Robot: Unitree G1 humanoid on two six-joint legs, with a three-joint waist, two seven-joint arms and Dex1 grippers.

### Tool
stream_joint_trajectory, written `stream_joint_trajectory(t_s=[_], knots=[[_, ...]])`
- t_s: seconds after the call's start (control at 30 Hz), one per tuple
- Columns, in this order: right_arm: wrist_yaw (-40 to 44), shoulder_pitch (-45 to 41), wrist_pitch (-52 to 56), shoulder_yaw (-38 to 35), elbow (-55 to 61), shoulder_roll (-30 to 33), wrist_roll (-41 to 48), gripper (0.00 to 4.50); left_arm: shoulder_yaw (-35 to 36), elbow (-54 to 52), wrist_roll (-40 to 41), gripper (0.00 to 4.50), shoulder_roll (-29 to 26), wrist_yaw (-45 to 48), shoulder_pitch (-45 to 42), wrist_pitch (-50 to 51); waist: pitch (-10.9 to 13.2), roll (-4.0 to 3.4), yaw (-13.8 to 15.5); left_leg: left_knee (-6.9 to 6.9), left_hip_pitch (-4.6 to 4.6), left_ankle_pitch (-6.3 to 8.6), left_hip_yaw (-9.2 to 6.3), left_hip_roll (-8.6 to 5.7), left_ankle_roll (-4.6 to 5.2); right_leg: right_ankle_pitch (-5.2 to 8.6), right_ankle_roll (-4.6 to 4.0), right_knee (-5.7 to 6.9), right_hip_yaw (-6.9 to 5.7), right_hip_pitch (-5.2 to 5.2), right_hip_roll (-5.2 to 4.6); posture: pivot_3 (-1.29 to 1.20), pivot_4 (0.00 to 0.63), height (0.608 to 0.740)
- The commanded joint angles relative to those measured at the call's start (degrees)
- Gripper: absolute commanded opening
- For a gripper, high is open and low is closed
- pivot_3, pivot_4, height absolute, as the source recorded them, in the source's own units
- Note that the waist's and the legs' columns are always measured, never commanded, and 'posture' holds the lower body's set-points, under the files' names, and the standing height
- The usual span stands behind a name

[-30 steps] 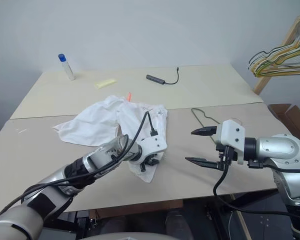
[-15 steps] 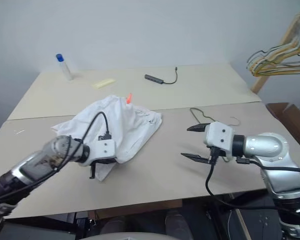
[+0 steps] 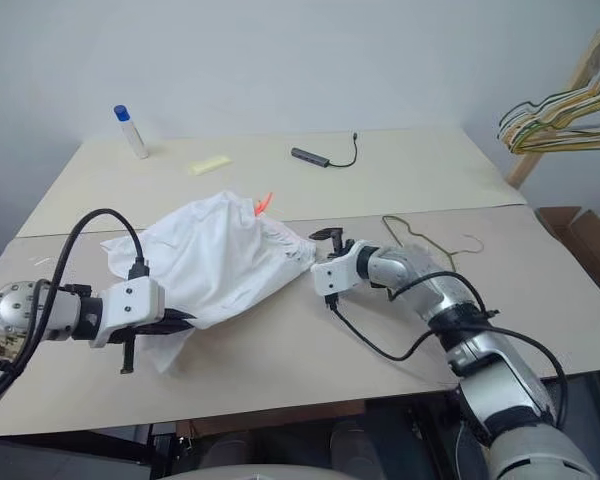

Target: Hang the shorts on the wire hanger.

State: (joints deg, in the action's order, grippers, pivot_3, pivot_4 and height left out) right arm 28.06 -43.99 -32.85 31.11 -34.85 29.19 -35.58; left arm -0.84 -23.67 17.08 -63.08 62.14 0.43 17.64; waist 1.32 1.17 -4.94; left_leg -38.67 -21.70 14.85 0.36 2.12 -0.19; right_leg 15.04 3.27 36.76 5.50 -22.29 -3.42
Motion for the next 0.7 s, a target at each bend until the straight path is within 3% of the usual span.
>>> stream_joint_trajectory(t_s=[0.03,0.4,0.5,0.7], knots=[[-6.89,-5.46,-5.83,3.36,-7.79,-1.3,-6.06,4.5,3.18,-2.59,0.13,0.03,-0.29,-0.11,1.15,0.25,0.0,0.0,-0.06,0.0,0.03,0.0,0.0,0.0,0.0,0.0,0.0,0.0,0.0,0.01,0.0,0.02,0.0,0.74],[-19.88,-16.84,-8.2,11.57,-27.84,-10.97,-15.63,4.5,5.35,-5.73,0.26,0.03,0.41,0.36,6.23,-0.4,0.0,0.0,-1.62,0.3,0.49,-0.02,-0.03,0.0,-0.03,0.09,-0.16,0.27,0.04,0.13,0.01,0.04,0.0,0.74],[-20.76,-17.77,-8.24,11.87,-31.19,-12.99,-15.71,3.88,5.55,-6.09,0.42,0.0,0.85,0.33,6.67,-0.33,0.0,-0.01,-2.08,0.37,0.54,-0.03,-0.08,0.0,-0.05,0.1,-0.19,0.3,0.04,0.14,0.02,0.04,0.0,0.74],[-22.14,-18.47,-7.47,11.89,-34.04,-14.3,-15.52,1.74,6.39,-6.41,0.18,0.0,0.75,0.53,7.7,-0.42,0.01,-0.03,-2.2,0.39,0.54,-0.04,-0.14,-0.01,-0.06,0.1,-0.18,0.32,0.03,0.13,0.02,0.04,0.0,0.74]])
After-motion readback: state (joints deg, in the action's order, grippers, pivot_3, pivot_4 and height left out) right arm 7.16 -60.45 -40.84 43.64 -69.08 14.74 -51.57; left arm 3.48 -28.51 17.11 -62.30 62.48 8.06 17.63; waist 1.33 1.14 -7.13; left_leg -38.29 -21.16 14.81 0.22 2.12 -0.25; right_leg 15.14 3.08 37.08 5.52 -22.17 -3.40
